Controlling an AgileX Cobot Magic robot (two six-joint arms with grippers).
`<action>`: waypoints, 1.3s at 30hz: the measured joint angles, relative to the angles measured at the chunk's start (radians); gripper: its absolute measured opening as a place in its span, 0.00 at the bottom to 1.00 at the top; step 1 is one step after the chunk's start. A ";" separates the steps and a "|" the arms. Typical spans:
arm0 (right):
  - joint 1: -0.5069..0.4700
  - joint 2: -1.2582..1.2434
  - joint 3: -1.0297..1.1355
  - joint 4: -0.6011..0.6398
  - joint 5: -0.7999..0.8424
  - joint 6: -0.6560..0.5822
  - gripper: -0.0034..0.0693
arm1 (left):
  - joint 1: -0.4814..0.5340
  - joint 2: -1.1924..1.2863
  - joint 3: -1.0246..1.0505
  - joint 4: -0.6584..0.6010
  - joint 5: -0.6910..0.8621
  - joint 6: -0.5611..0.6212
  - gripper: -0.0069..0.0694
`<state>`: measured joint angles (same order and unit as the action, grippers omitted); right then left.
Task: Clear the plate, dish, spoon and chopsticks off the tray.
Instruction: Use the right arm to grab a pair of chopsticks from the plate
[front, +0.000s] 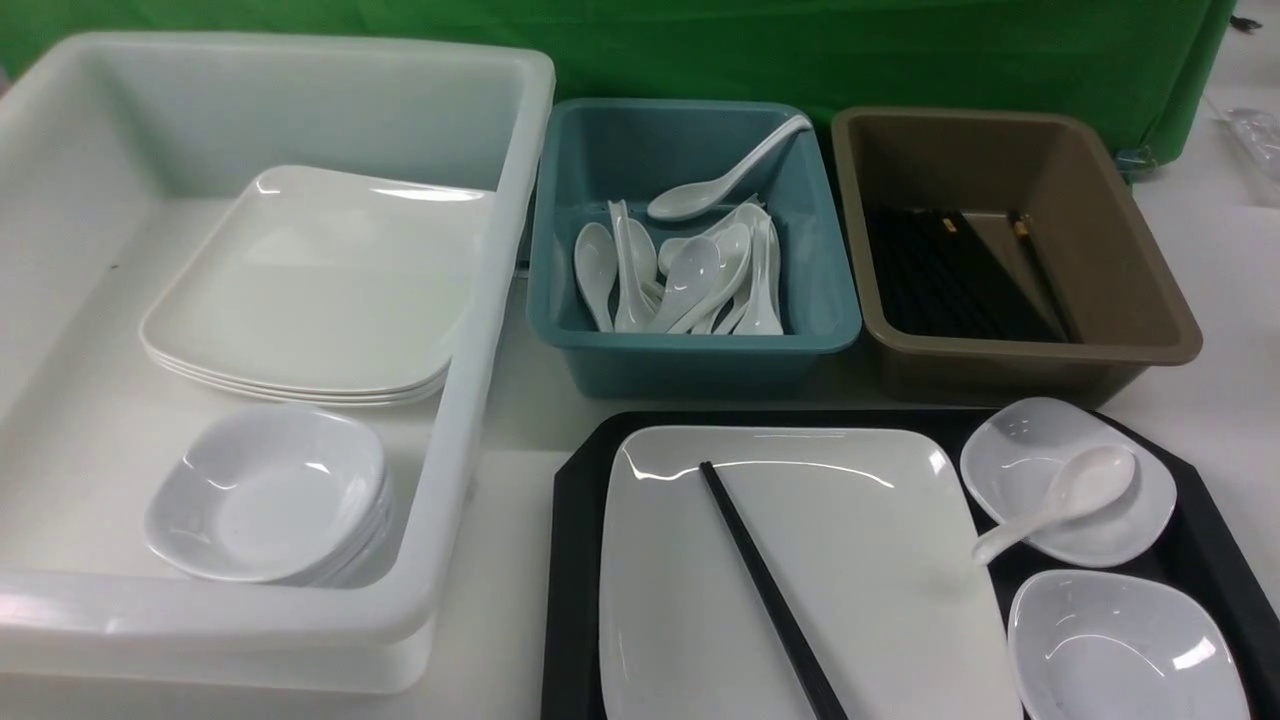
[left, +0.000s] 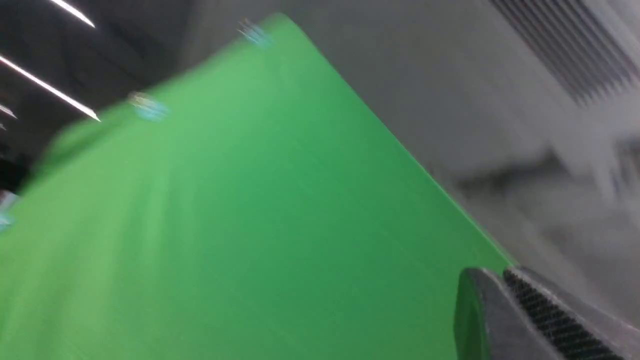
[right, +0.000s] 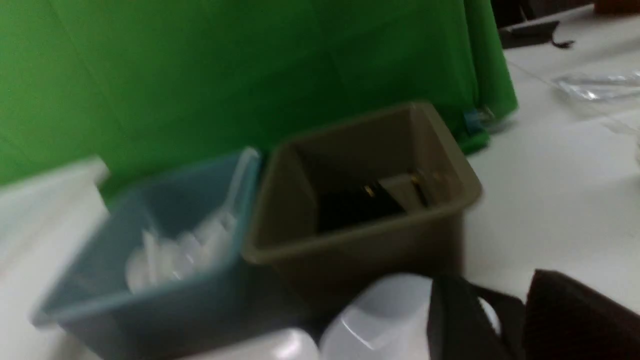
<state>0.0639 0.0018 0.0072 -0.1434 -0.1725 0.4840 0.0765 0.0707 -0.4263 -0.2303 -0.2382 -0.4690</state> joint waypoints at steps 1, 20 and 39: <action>0.000 0.000 0.000 0.001 -0.038 0.018 0.38 | 0.000 0.037 -0.076 0.039 0.108 -0.005 0.11; 0.002 0.006 -0.037 -0.007 -0.274 0.177 0.32 | 0.000 0.838 -0.598 -0.080 1.317 0.526 0.10; 0.632 1.054 -0.961 -0.015 0.996 -0.252 0.20 | -0.309 0.985 -0.536 0.058 1.292 0.522 0.09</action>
<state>0.6961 1.0555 -0.9535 -0.1586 0.8233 0.2320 -0.2329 1.0553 -0.9618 -0.1722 1.0538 0.0530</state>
